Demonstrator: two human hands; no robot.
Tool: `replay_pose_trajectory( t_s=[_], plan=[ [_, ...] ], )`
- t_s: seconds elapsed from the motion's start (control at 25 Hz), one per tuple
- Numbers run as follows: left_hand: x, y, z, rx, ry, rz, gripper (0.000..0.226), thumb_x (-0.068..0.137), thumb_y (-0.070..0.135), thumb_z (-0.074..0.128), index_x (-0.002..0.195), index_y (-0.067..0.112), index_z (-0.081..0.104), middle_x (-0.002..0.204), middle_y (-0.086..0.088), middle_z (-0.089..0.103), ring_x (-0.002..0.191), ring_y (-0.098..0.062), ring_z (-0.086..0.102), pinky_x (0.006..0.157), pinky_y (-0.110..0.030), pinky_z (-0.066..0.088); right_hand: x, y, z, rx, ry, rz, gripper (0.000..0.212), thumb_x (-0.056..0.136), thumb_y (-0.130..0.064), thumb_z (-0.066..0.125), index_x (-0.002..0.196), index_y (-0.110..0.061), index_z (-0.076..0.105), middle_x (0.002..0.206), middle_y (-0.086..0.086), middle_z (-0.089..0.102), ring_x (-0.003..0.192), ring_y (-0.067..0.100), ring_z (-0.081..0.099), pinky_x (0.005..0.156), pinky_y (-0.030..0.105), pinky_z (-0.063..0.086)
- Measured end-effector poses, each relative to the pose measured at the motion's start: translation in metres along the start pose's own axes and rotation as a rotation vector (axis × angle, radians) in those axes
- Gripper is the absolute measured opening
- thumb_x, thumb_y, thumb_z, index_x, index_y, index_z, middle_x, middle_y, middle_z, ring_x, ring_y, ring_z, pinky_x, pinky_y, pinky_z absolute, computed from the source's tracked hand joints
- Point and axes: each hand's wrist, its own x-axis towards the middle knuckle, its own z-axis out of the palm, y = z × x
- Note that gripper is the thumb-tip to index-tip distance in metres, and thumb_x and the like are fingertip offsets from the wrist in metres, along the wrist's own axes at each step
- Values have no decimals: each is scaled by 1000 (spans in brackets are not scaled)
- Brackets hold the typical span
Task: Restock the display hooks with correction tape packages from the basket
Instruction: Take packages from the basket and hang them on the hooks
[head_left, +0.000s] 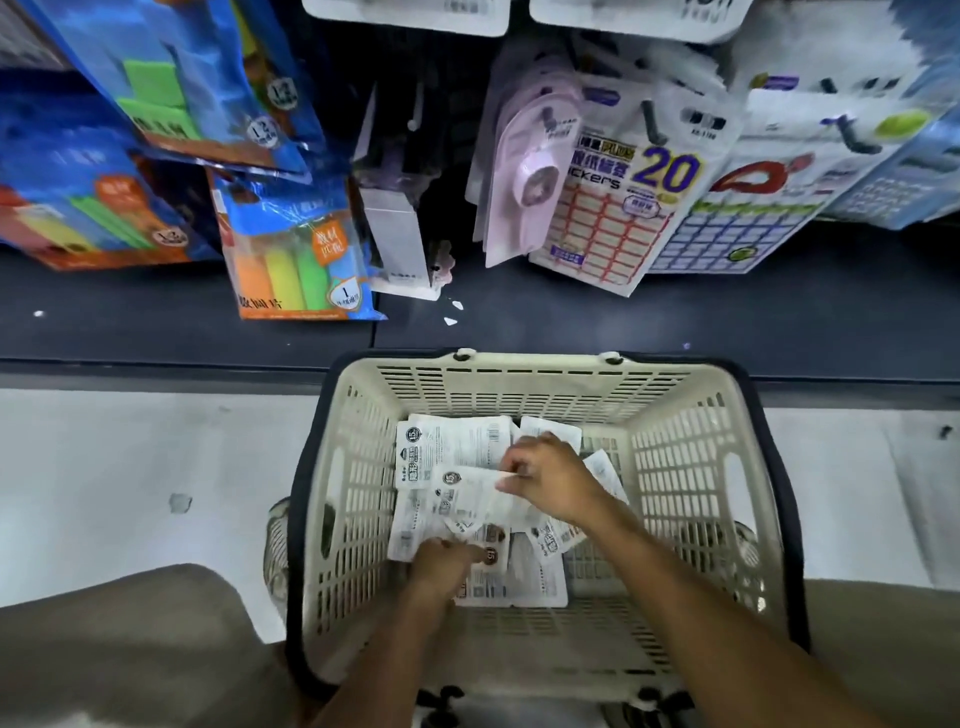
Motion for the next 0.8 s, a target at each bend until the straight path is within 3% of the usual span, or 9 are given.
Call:
replay_pose_trajectory(
  t_s=[0.12, 0.2, 0.28, 0.36, 0.4, 0.48, 0.56, 0.64, 0.8],
  plan=[
    [-3, 1, 3, -224, -39, -132, 26, 90, 23, 72, 101, 0, 70, 86, -14, 64, 72, -24, 58, 61, -28, 44, 37, -23, 1, -270, -18, -115, 37, 90, -33, 71, 124, -20, 64, 140, 1, 53, 131, 26, 43, 107, 39, 32],
    [-3, 3, 5, -334, -42, -206, 28, 92, 31, 71, 88, 4, 69, 79, -12, 63, 65, -23, 56, 60, -30, 44, 52, -28, 7, -428, -143, -103, 67, 87, -33, 74, 146, -21, 44, 158, 1, 33, 144, 27, 30, 115, 41, 27],
    [-3, 8, 10, -465, -71, -246, 32, 93, 37, 68, 82, 8, 65, 73, -9, 61, 59, -22, 54, 59, -29, 44, 59, -26, 9, -438, -227, -60, 93, 81, -42, 79, 156, -22, 27, 163, 2, 25, 147, 27, 23, 116, 42, 28],
    [-3, 13, 18, -626, -132, -246, 35, 94, 39, 66, 91, 4, 64, 72, -10, 59, 61, -23, 53, 60, -29, 44, 59, -19, 11, -451, -296, -1, 110, 77, -48, 82, 160, -22, 15, 164, 4, 28, 149, 31, 22, 117, 44, 27],
    [-4, 15, 23, -718, -158, -238, 37, 95, 40, 65, 100, 2, 64, 77, -12, 61, 68, -24, 56, 62, -31, 45, 58, -15, 10, -476, -335, 23, 112, 76, -47, 83, 160, -23, 13, 164, 5, 30, 148, 32, 24, 117, 46, 26],
    [-5, 17, 30, -905, -167, -194, 42, 98, 37, 62, 120, 2, 63, 104, -18, 70, 90, -31, 62, 68, -34, 48, 51, -6, 7, -493, -400, 52, 109, 76, -44, 84, 160, -28, 16, 160, 5, 38, 144, 31, 31, 114, 46, 28],
    [-3, 17, 31, -1001, -135, -127, 42, 99, 30, 59, 133, 5, 61, 128, -23, 67, 95, -34, 64, 63, -34, 51, 41, 2, 9, -469, -434, 45, 101, 76, -39, 84, 157, -31, 25, 153, 4, 45, 137, 29, 38, 107, 42, 34],
    [2, 14, 30, -984, -120, -72, 40, 99, 22, 60, 136, 7, 60, 130, -24, 67, 98, -35, 66, 64, -36, 53, 29, 8, 17, -292, -435, 60, 95, 77, -37, 83, 156, -30, 31, 149, 3, 44, 135, 27, 39, 104, 38, 39],
    [7, 9, 30, -870, -92, 10, 46, 94, 17, 68, 139, 19, 57, 128, -18, 69, 115, -40, 66, 96, -62, 52, 9, 10, 32, 236, -331, 205, 83, 78, -39, 82, 149, -33, 40, 142, -5, 54, 128, 18, 51, 106, 38, 45]
  ],
)
